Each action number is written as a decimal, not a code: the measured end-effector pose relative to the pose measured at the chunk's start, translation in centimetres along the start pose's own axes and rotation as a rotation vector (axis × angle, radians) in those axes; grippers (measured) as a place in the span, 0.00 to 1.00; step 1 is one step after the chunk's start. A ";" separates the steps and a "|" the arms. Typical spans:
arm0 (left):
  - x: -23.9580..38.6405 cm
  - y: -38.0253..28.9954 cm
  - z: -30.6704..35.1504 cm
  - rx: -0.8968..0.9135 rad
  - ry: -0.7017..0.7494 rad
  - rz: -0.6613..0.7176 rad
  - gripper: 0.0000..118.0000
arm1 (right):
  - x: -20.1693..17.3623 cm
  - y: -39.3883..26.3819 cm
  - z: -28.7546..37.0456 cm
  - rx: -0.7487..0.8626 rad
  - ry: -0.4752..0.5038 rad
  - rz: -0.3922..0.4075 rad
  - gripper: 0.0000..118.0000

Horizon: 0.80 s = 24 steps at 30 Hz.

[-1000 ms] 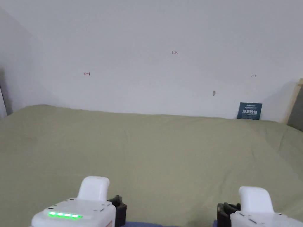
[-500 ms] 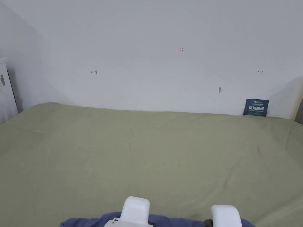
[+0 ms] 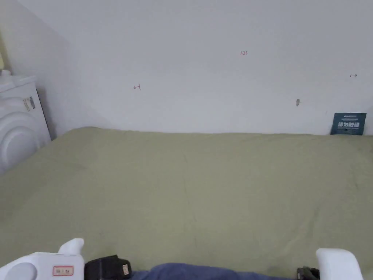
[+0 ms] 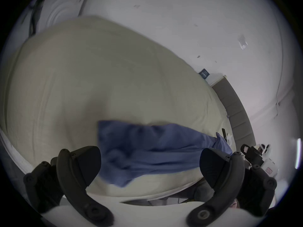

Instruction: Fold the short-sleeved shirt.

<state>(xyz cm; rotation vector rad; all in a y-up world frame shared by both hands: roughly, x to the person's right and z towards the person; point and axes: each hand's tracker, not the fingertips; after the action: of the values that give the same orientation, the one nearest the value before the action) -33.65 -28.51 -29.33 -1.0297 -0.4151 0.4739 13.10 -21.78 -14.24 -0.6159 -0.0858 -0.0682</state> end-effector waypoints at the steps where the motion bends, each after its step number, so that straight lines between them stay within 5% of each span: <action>1: -1.4 -0.1 0.2 -0.002 0.012 -0.007 1.00 | -0.1 0.0 -0.1 -0.002 0.001 0.006 0.01; 6: -5.5 -1.9 -1.4 -0.087 -0.094 0.129 1.00 | -0.1 0.5 0.1 -0.023 0.028 0.008 0.01; 10: -4.4 -3.0 -3.0 -0.018 -0.119 0.057 1.00 | 0.1 1.0 0.4 -0.012 0.043 -0.005 0.01; 15: -3.8 -2.5 -4.8 -0.030 -0.233 0.192 1.00 | 0.0 1.2 0.5 -0.011 0.054 -0.020 0.01; 17: -2.0 -3.0 -5.2 -0.049 -0.192 0.136 0.70 | 0.0 1.0 0.5 -0.017 0.060 -0.028 0.01; 19: -1.4 -3.1 -6.4 -0.098 -0.110 0.113 0.20 | 0.3 0.8 0.6 -0.026 0.075 -0.048 0.01; 24: -0.6 -3.3 -4.9 -0.007 -0.090 0.105 0.19 | 1.1 0.4 1.9 -0.019 0.077 -0.062 0.01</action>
<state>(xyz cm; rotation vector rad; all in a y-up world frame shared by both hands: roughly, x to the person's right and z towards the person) -30.89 -33.74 -28.67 -1.0434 -0.4441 0.6149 14.14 -20.36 -12.83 -0.6288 -0.0297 -0.1526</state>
